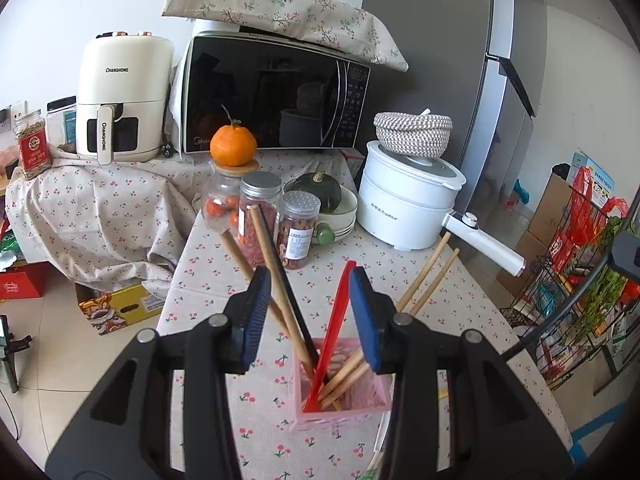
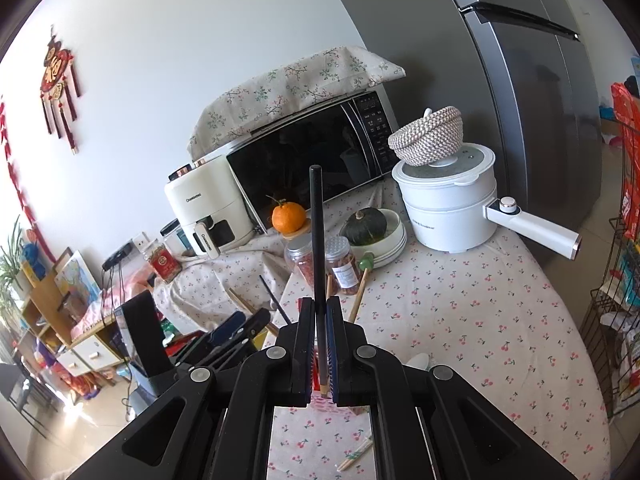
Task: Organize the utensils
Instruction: 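Open the left tool to drop the red spoon while the right tool drops the black chopstick into the holder, then move the right tool down onto the white spoon and close it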
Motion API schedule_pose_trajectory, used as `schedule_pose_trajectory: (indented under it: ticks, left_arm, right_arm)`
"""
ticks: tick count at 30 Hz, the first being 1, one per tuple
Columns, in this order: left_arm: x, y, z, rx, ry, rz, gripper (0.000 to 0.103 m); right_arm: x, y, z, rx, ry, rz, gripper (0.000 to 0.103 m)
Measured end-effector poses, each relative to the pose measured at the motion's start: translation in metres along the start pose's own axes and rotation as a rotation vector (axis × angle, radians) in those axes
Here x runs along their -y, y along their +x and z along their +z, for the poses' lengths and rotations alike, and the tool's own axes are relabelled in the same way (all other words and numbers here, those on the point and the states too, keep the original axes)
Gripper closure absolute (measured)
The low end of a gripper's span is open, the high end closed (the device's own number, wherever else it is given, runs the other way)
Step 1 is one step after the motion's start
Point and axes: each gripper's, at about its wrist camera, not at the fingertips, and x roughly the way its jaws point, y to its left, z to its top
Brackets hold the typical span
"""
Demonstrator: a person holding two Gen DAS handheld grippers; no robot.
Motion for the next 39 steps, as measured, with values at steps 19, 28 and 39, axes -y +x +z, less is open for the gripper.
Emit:
schedule_pose_trajectory:
  ticks: [19, 28, 39]
  left_arm:
    - [-0.032, -0.01, -0.029, -0.224, 0.04, -0.031, 0.045]
    - [-0.025, -0.006, -0.034, -0.258, 0.063, -0.047, 0.041]
    - [-0.013, -0.001, -0.044, -0.332, 0.077, -0.083, 0.028]
  right_arm:
    - [-0.018, 0.035, 0.001, 0.068, -0.027, -0.038, 0.097]
    - [-0.022, 0.066, -0.015, -0.022, -0.097, -0.078, 0.094]
    - [0.007, 0.041, -0.008, 0.01, -0.009, -0.065, 0.05]
